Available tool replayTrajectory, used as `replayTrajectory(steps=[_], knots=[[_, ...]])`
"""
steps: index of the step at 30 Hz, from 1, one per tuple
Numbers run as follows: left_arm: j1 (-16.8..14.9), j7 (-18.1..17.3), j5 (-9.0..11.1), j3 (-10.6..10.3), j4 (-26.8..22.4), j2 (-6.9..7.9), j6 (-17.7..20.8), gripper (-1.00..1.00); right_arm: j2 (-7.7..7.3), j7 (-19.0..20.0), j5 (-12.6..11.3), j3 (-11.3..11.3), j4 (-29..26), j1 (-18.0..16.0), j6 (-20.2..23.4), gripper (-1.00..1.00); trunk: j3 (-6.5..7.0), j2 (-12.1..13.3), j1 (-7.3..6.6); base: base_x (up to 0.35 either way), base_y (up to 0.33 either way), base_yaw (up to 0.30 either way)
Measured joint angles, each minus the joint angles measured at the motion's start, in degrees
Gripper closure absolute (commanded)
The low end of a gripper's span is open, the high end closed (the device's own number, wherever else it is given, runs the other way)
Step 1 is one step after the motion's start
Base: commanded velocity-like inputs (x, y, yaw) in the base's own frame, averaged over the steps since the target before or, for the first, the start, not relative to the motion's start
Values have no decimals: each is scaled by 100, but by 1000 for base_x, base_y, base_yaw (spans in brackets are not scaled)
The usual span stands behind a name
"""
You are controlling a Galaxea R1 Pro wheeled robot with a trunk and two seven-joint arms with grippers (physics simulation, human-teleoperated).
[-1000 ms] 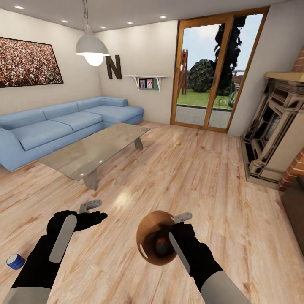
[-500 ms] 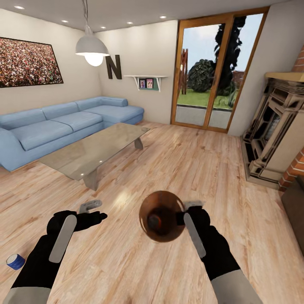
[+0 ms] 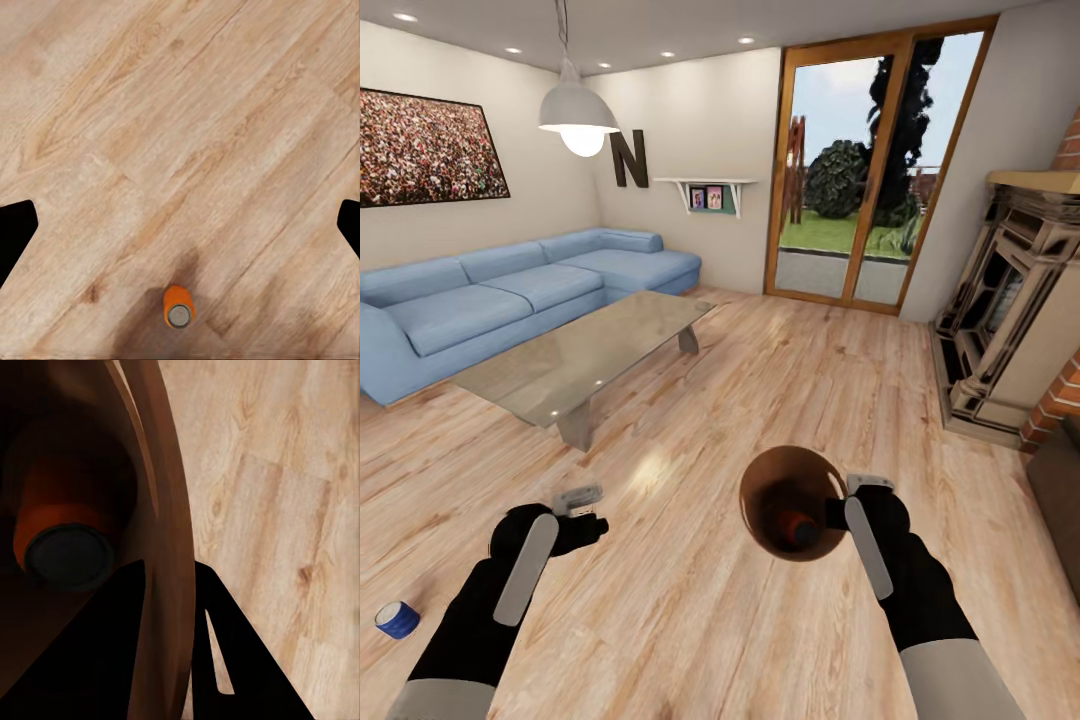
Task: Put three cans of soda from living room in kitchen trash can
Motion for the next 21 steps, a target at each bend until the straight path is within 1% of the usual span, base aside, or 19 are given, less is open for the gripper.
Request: replayTrajectory(steps=[1,3,6,9,10,11,13,14,18,19,21], knots=[[2,18,5,-32,184,-15,-12,-100,-9,6,-52,-2,-1,0,0,100,-2,0,0,0,0,0],[3,26,12,-68,374,-26,-21,-100,-15,12,-120,-3,-1,0,0,100,-9,0,0,0,0,-8],[6,31,25,-108,636,-36,-98,-100,-22,7,-71,-2,-1,1,0,100,-27,0,0,0,0,-37],[10,28,29,-167,767,-54,-234,-100,-24,6,-59,-1,-2,1,0,100,-50,0,0,0,0,-56],[11,28,29,-214,815,-71,-286,-100,-24,8,-76,1,-2,1,0,100,-58,0,0,0,0,-64],[12,27,32,-355,938,-107,-399,-100,-25,9,-91,5,-2,1,0,100,-66,0,0,0,0,-61],[13,26,26,-514,1092,-132,-532,-100,-24,8,-84,9,-1,1,0,100,-83,0,0,0,0,-44],[10,23,33,-625,1272,-149,-688,-100,-22,6,-60,14,-2,1,0,100,-92,0,0,0,0,-27],[0,12,37,-750,1628,-171,-913,-100,-19,7,-68,22,-2,1,0,100,-128,0,0,0,0,-16],[-4,-20,40,-779,1803,-179,-994,-100,-18,8,-78,24,-2,1,0,100,-137,0,0,0,0,-7],[-7,-81,41,-798,1980,-184,-1089,-100,-18,8,-77,28,-2,1,0,100,-155,0,0,0,0,-5]])
